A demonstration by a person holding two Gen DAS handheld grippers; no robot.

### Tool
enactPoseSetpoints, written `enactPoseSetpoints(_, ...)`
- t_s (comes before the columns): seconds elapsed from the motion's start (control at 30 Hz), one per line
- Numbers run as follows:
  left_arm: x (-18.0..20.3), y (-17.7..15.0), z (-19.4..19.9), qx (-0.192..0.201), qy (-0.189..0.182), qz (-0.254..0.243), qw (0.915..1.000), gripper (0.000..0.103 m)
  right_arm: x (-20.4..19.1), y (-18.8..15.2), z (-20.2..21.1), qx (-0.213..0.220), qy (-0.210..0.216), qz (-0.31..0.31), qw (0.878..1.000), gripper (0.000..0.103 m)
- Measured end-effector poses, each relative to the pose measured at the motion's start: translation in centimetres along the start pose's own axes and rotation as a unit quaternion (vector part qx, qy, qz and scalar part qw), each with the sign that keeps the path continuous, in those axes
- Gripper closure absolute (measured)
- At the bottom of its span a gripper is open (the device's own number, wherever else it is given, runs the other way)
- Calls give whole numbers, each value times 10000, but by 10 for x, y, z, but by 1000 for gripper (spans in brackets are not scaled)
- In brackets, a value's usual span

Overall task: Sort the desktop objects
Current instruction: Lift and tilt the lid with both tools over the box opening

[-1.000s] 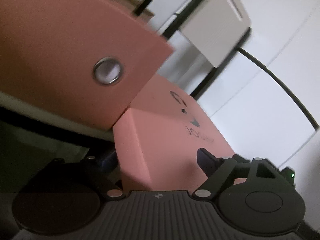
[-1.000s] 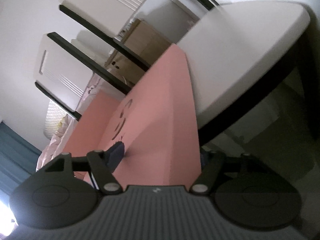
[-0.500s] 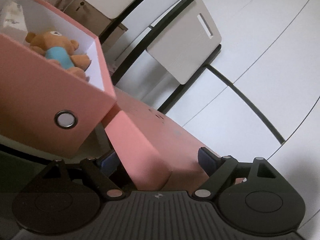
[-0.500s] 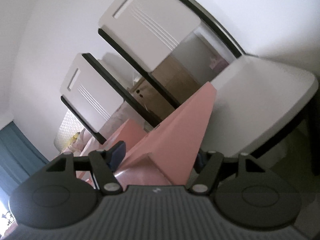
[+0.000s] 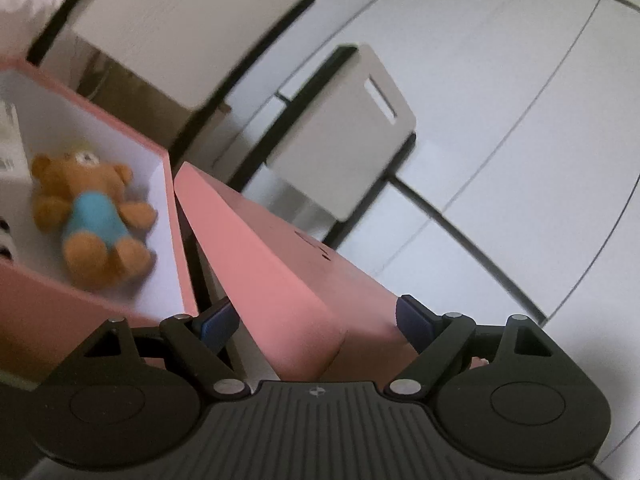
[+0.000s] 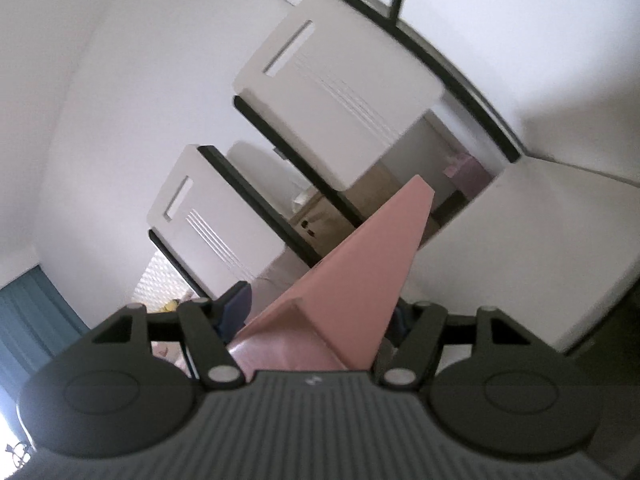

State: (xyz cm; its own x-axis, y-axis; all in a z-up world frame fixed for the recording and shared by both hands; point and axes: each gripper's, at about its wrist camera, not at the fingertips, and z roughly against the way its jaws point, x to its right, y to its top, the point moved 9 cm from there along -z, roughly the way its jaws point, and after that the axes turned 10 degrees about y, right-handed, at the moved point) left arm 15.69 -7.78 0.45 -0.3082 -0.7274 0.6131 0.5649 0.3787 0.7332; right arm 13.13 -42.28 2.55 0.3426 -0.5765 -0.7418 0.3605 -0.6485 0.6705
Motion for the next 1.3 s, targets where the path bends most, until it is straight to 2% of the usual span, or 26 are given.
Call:
enactPoseSetpoints(0.1,-15,18,9,163,154,51,9997,15,-12,-3,-28,-71,78,151,9998,35)
enactPoseSetpoints(0.4,-71,70,42,699,603,441,9948,16,-33,-31,-119,-265,327,0,9991,35)
enactPoseSetpoints(0.6,-113,94,64,1101,1062,842,9846,16,-50,-64,-181,-528,572,-7,9970,35)
enactPoseSetpoints(0.87,-160,105,88,1455,1760,1113,9672,16,-61,-111,-239,-981,808,24,9919,35)
enactPoseSetpoints(1.03,-179,104,95,1532,1959,1274,9602,16,-69,-135,-255,-1119,856,267,9897,35)
enactPoseSetpoints(1.13,-175,102,95,1615,2052,1040,9597,14,-59,-142,-253,-1106,829,109,9903,34)
enactPoseSetpoints(1.3,-168,97,94,1792,2297,705,9540,14,-42,-147,-253,-1190,693,4,9905,34)
